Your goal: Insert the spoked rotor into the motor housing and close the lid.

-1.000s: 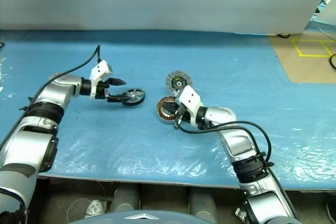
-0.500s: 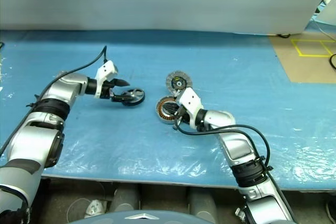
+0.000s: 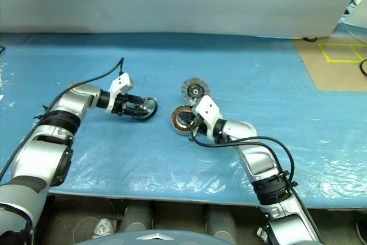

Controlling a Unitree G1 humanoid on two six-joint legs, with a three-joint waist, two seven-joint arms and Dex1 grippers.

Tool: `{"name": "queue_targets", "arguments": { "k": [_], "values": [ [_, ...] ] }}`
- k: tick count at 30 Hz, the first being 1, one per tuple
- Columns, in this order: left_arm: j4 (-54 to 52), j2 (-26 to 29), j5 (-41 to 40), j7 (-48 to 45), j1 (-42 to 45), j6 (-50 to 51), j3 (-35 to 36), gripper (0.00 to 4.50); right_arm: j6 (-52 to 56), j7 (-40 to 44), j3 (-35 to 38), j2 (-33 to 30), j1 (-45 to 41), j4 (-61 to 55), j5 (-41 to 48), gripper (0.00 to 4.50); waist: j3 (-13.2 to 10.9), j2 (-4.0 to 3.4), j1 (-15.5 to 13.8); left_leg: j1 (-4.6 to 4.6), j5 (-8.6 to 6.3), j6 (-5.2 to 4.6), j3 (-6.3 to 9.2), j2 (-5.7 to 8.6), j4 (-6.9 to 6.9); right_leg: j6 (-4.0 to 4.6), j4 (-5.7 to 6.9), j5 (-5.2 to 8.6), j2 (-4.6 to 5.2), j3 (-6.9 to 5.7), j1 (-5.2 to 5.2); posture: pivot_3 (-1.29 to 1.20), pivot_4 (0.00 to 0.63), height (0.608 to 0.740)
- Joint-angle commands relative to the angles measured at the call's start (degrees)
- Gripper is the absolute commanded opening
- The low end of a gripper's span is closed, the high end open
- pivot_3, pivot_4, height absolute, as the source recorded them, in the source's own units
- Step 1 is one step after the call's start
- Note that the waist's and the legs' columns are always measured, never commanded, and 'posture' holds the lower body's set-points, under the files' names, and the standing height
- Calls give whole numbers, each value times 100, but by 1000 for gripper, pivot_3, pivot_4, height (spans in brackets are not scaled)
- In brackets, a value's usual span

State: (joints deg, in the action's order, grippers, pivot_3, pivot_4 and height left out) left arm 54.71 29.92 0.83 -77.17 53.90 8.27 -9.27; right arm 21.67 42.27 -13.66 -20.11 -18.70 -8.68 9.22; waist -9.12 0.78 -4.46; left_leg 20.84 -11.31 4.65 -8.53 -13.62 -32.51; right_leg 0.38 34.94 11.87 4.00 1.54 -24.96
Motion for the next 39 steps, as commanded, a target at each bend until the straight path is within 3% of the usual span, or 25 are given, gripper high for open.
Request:
{"name": "queue_targets", "arguments": {
  "k": [1, 15, 18, 20, 32, 39],
  "values": [
    [-172, 22, 39, -72, -57, 77, -64, 2901, -106, -44, 41, 30, -23, -242, 48, 0, 0, 0, -1, 0, 0, 0, 0, 0, 0, 0, 0, 0, 1, 0, 0, 0, 150, 740],
    [-384, 80, 91, -270, -250, 198, -133, 2901, -136, -96, 0, 102, -138, -170, 25, 0, 0, 0, 4, 0, 0, 0, 0, 1, 2, 0, -5, 0, 3, 0, 0, 0, 150, 740],
    [-431, 74, 59, -259, -282, 191, -104, 2033, -153, -88, 16, 92, -146, -159, 23, 0, 0, -1, 3, -2, 0, 0, 0, 2, 2, 0, -5, 0, 3, 0, 1, 0, 150, 740],
    [-460, 68, 66, -195, -306, 123, -83, 1753, -160, -81, 28, 76, -150, -156, 22, 0, 1, -3, -9, -12, 0, 0, -1, 7, 6, 1, -5, 1, 9, 0, 11, 0, 150, 740],
    [-1398, -182, -878, -666, -687, 10, 407, 1753, -62, 28, 391, -289, -10, -403, 225, 0, -2, -3, -97, -18, 0, 0, -1, 14, 10, 17, -19, 12, 19, -2, 25, 0, 150, 740],
    [-1402, -226, -905, -904, -159, 17, 244, 1753, 161, 193, 713, -791, 227, -636, 406, 0, -4, -1, -99, 6, 0, 0, -1, 10, 16, -2, -18, 0, 16, -6, -2, 0, 150, 740]
  ]
}}
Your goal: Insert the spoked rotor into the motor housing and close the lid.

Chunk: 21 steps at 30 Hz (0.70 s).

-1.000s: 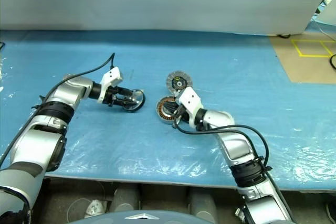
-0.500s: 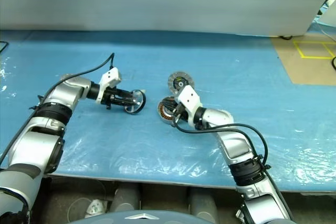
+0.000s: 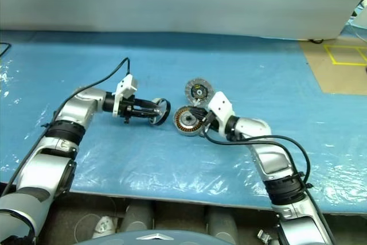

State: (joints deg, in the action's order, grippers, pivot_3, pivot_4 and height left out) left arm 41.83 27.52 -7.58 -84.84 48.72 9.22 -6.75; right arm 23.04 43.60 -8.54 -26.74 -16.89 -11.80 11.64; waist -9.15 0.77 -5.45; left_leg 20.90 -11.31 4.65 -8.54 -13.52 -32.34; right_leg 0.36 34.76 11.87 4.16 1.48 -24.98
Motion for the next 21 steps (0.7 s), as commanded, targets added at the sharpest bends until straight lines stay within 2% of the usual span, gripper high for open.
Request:
{"name": "queue_targets", "arguments": {
  "k": [1, 11, 21],
  "values": [
    [-32, -9, -49, -167, 471, -130, -26, 1753, 37, 79, 236, -180, 84, -352, 183, 0, -1, 0, -2, 2, 0, 0, 0, 0, 0, 0, 0, 0, 0, 0, -1, 0, 150, 740],
    [997, -608, 110, -347, 1374, -614, -169, 1753, 165, 140, 297, -480, 394, -597, 216, 0, -2, 2, -10, 3, 0, 0, 0, 5, -2, -2, 0, -1, 1, 3, -1, 0, 150, 740],
    [1379, -986, 348, -465, 1482, -944, -348, 1753, 218, 97, 511, -742, 670, -809, 281, 0, -3, 4, -6, 10, 0, -1, 0, 7, -2, -7, 1, -4, 1, 6, 0, 0, 150, 740]
  ]
}}
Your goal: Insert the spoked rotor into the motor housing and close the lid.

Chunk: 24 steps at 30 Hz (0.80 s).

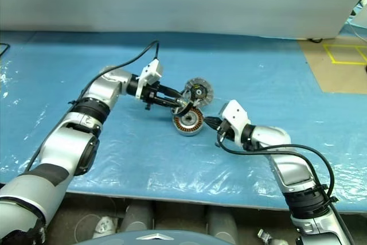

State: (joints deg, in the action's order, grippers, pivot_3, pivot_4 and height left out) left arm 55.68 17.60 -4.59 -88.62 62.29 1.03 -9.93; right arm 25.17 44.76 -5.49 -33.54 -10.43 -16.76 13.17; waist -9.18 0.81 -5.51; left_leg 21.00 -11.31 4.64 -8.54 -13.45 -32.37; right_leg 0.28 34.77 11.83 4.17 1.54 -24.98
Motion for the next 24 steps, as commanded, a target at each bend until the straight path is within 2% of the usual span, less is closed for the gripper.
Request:
{"name": "queue_targets", "arguments": {
  "k": [1, 22, 24],
  "values": [
    [2, -1, 73, -95, 104, -148, -46, 1753, 13, -22, 221, -73, 41, -331, 135, 0, 0, 0, -1, 0, 0, 0, 0, 0, 0, 0, 0, 0, 0, 0, 0, 0, 150, 740],
    [-72, -138, 362, -39, -270, -183, -248, 1753, -9, -130, 220, -69, 44, -346, 121, 0, 0, 0, -7, -2, 0, 0, 1, 2, -2, 0, 1, 0, 2, 0, 4, 0, 150, 740],
    [-25, -116, 478, 119, -260, -309, -290, 2183, -19, -139, 224, -70, 42, -343, 115, 0, 0, 0, -7, -2, 0, 0, 1, 2, -2, 0, 1, 0, 2, 0, 4, 0, 150, 740]
  ]
}}
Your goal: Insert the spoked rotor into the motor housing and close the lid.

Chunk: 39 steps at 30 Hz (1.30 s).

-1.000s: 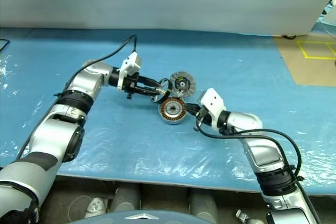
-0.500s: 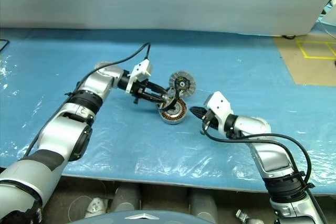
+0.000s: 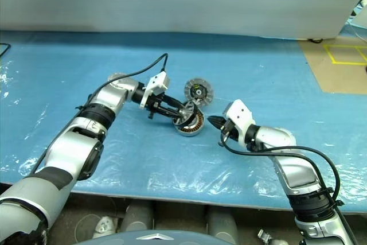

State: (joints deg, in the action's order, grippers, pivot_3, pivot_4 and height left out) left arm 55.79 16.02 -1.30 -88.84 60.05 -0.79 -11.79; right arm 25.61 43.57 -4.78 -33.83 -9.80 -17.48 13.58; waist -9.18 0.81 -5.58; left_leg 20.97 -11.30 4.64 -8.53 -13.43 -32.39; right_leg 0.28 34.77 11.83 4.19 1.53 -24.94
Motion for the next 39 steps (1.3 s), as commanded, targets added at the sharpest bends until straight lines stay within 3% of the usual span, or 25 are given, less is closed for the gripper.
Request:
{"name": "queue_targets", "arguments": {
  "k": [1, 7, 12, 15, 20, 26, 30, 34, 39],
  "values": [
    [-3, 51, 204, 225, -22, -188, -120, 2422, -67, -23, 155, -42, -25, -268, 72, 0, 0, 0, 2, 0, 0, 0, 0, 0, 0, 0, 0, 0, 0, 0, 0, 0, 150, 740],
    [160, 27, 329, 692, 96, -385, -78, 4473, -99, -27, 168, -48, -45, -234, 59, 0, 0, 0, 1, 1, 0, 0, 0, 0, -1, -1, 0, 0, 0, 0, 0, 0, 150, 740],
    [-117, -69, -180, 434, 207, 58, 278, 4473, -117, -23, 205, -68, -47, -223, 63, 0, 0, 0, -3, -2, 0, 0, 0, 0, -2, -1, 0, -1, 0, 0, -1, 0, 150, 740],
    [-414, -166, -528, 290, 162, 485, 477, 3900, -149, -37, 245, -69, -51, -204, 61, 0, 0, 0, -5, -1, 0, 0, 0, 0, -2, -1, 0, -1, 0, 0, -1, 0, 150, 740],
    [-945, -386, -665, 587, -348, 616, 475, 2082, -208, -136, 283, -21, -75, -184, 43, 0, 0, 0, 6, 4, 0, 0, 0, 1, -1, 0, 0, 0, 0, 2, 2, 0, 150, 740],
    [-1189, -636, -69, 1609, -1040, 135, 31, 37, -303, -331, 322, 68, -193, -170, 0, 0, 0, 0, 5, 6, 0, -1, 0, 0, -4, -1, 0, -1, 0, 2, 4, 0, 150, 740],
    [-976, -633, 331, 2116, -1435, -199, -291, 37, -392, -395, 286, 70, -261, -121, -82, 0, 3, -4, 1, -5, 0, -1, 0, 0, -5, -1, 0, 0, 0, 2, 18, 0, 150, 740],
    [-1449, -704, -234, 2082, -1691, 57, 31, 37, -334, -438, 372, 174, -307, -94, 74, 0, 3, -5, 1, -66, -1, -2, -1, 2, -2, 11, -8, 17, 6, 4, 76, 0, 150, 740],
    [-2427, -548, -938, 1715, -2008, 490, 316, 37, -199, -558, 668, 425, -484, 139, 390, 0, 1, -7, 19, -84, -2, -2, -5, 2, 1, 12, -7, 17, 5, 12, 67, 0, 150, 740]
  ]
}}
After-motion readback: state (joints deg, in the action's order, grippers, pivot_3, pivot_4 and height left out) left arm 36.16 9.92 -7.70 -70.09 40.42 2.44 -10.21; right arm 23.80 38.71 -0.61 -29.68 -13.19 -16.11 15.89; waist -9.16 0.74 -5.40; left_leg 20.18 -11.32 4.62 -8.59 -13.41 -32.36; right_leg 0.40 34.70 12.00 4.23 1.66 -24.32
